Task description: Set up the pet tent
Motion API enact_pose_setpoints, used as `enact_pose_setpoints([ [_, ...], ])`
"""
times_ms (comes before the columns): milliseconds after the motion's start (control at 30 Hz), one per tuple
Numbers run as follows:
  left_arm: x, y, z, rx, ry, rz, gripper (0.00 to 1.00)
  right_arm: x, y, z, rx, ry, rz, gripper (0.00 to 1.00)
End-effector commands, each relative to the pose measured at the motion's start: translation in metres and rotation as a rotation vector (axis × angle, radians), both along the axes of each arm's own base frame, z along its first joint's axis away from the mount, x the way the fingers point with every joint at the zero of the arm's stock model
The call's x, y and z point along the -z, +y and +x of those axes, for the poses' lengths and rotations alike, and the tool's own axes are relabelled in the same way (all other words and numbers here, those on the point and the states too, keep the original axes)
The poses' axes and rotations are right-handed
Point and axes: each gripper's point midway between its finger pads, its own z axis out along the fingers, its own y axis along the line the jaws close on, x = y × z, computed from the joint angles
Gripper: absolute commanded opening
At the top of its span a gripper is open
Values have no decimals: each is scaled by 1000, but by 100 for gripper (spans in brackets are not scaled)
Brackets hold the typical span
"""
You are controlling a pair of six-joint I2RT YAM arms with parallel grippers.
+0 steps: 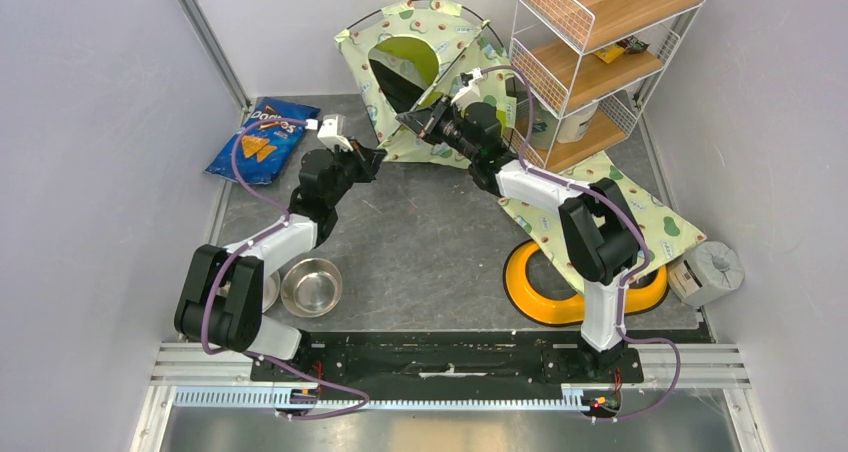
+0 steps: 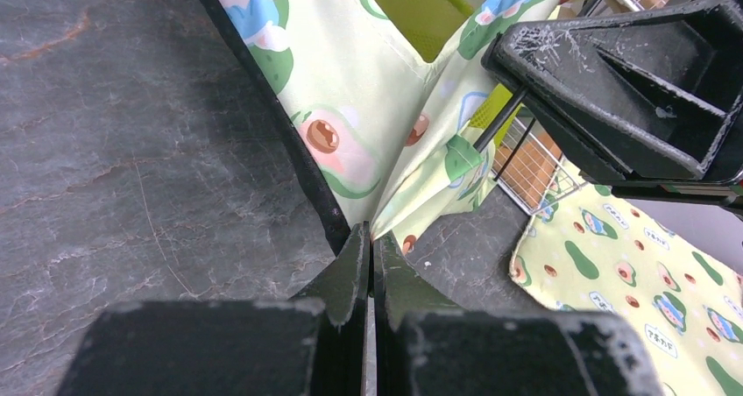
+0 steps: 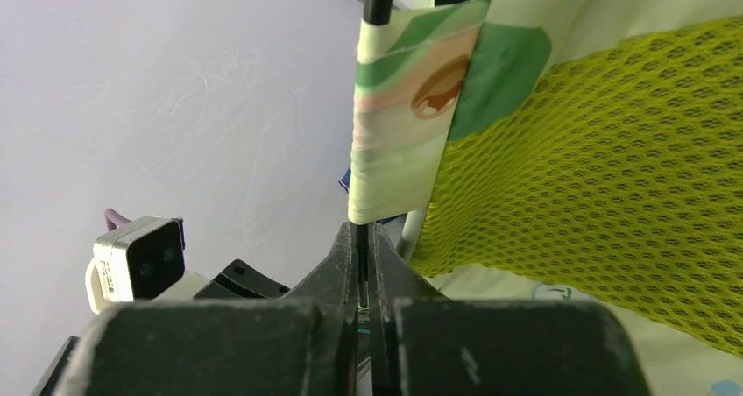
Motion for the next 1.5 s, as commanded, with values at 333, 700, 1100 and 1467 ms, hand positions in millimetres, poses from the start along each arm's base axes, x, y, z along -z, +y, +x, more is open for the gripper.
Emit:
enact_pose_setpoints([
  [333, 63, 15, -28, 37, 211, 132, 2, -31, -78, 74, 435, -149, -37, 0],
  [700, 48, 7, -23, 105, 170, 169, 2, -38, -39, 35, 301, -206, -81, 0],
  [1100, 30, 5, -28, 135, 116, 191, 2, 12, -33, 29, 325, -158, -247, 0],
  [1467, 30, 13, -34, 130, 86, 279, 2, -1, 3, -13, 151, -251, -266, 0],
])
